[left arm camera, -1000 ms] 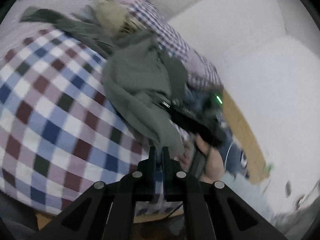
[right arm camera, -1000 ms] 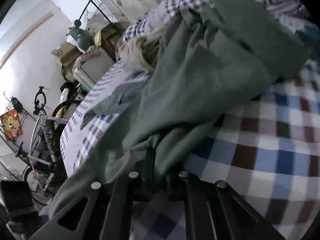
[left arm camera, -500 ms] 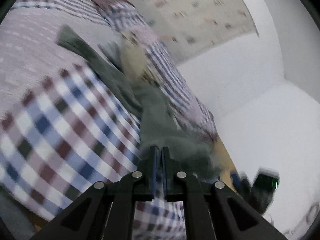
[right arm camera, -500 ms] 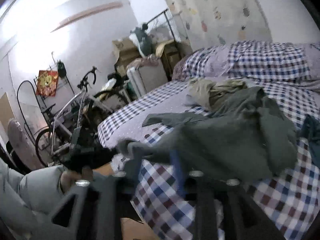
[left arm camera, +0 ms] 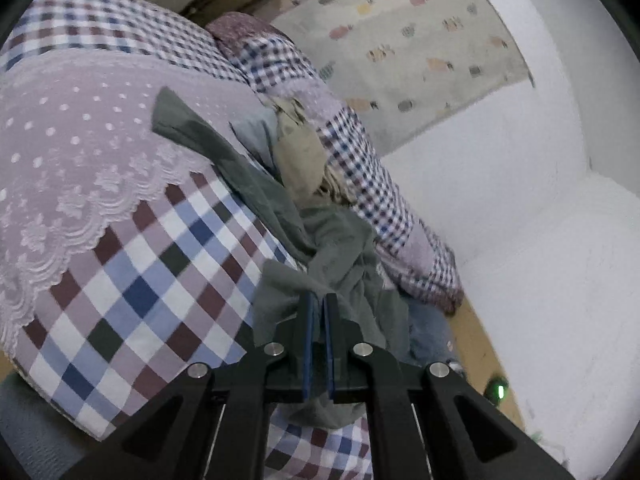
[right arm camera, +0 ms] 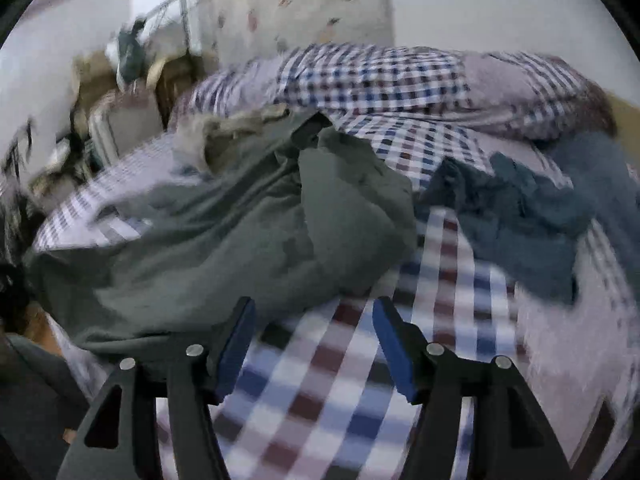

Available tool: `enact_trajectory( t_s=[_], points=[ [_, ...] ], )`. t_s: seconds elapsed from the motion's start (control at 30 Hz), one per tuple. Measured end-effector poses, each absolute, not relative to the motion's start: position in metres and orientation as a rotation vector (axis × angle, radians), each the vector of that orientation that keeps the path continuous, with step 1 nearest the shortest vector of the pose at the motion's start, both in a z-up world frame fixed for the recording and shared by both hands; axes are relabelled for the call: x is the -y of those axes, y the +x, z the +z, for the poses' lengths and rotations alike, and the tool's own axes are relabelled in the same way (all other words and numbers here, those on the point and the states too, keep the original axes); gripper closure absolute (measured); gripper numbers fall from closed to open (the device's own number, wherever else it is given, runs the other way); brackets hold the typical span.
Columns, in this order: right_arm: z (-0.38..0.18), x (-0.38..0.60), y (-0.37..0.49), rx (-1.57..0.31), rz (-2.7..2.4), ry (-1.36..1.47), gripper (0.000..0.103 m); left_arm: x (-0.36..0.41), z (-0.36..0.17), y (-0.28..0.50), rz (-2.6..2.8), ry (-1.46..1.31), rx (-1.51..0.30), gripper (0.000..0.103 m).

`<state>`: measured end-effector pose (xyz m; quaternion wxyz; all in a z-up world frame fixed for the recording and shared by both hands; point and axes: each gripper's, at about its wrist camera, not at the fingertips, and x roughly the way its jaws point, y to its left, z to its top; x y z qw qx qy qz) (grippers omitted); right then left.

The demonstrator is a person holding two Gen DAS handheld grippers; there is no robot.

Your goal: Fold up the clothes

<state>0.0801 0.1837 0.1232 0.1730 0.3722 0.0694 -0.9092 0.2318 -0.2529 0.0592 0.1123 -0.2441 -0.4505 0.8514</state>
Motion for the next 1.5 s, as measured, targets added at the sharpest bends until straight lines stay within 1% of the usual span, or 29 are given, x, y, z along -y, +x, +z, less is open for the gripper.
enact_trajectory(
  t_s=[0.17, 0.27, 0.33, 0.37, 0.4, 0.5, 0.6, 0.67, 0.77, 0.83, 0.87, 0.9, 0.93, 0.97, 1.0, 1.1, 1.17, 1.3, 1.4, 1.5],
  points=[
    [0.109, -0.166, 0.002, -0.472, -2.501, 1.162, 0.038, 0.253, 0.056, 0.222, 2.482, -0.744, 1.323, 0.099],
    [0.099, -0.160, -0.025, -0.569, -2.400, 1.241, 0.039, 0.258, 0.053, 0.216, 2.466, -0.742, 1.359, 0.099],
    [0.093, -0.156, -0.043, -0.630, -2.328, 1.291, 0.043, 0.262, 0.052, 0.211, 2.461, -0.742, 1.373, 0.099],
    [0.093, -0.155, -0.048, -0.675, -2.308, 1.298, 0.069, 0.265, 0.052, 0.210, 2.460, -0.741, 1.381, 0.099],
    [0.094, -0.154, -0.052, -0.723, -2.292, 1.301, 0.099, 0.267, 0.052, 0.208, 2.459, -0.738, 1.389, 0.099],
    [0.111, -0.160, -0.075, -0.770, -2.260, 1.302, 0.099, 0.273, 0.052, 0.203, 2.462, -0.736, 1.405, 0.099],
    [0.147, -0.168, -0.109, -0.831, -2.320, 1.259, 0.099, 0.278, 0.053, 0.198, 2.488, -0.725, 1.402, 0.099],
    [0.186, -0.177, -0.137, -0.806, -2.448, 1.179, 0.100, 0.282, 0.055, 0.195, 2.499, -0.705, 1.405, 0.099],
    [0.240, -0.188, -0.183, -0.698, -2.725, 1.028, 0.099, 0.286, 0.055, 0.190, 2.505, -0.678, 1.418, 0.099],
    [0.250, -0.192, -0.217, -0.600, -2.892, 1.053, 0.092, 0.283, 0.053, 0.183, 2.495, -0.697, 1.422, 0.099],
    [0.246, -0.192, -0.232, -0.561, -2.931, 1.111, 0.086, 0.280, 0.052, 0.180, 2.491, -0.718, 1.419, 0.099],
    [0.237, -0.191, -0.240, -0.518, -2.933, 1.175, 0.076, 0.277, 0.051, 0.177, 2.492, -0.742, 1.411, 0.099],
    [0.226, -0.189, -0.248, -0.473, -2.928, 1.238, 0.071, 0.274, 0.050, 0.174, 2.493, -0.762, 1.402, 0.099],
    [0.219, -0.185, -0.245, -0.434, -2.913, 1.237, 0.065, 0.272, 0.050, 0.173, 2.496, -0.774, 1.390, 0.099],
    [0.214, -0.181, -0.235, -0.425, -2.895, 1.213, 0.055, 0.269, 0.051, 0.172, 2.497, -0.783, 1.378, 0.099],
    [0.199, -0.168, -0.190, -0.428, -2.829, 1.142, 0.046, 0.267, 0.049, 0.170, 2.497, -0.811, 1.366, 0.099],
    [0.187, -0.166, -0.147, -0.372, -2.770, 1.115, 0.042, 0.268, 0.046, 0.171, 2.483, -0.827, 1.385, 0.099],
    [0.154, -0.157, -0.047, -0.292, -2.566, 1.137, 0.041, 0.270, 0.039, 0.172, 2.448, -0.843, 1.430, 0.099],
    [0.124, -0.146, 0.025, -0.290, -2.415, 1.135, 0.041, 0.268, 0.039, 0.174, 2.455, -0.852, 1.416, 0.099],
    [0.100, -0.125, 0.084, -0.414, -2.294, 1.107, 0.041, 0.267, 0.039, 0.177, 2.462, -0.855, 1.415, 0.099]
  ],
)
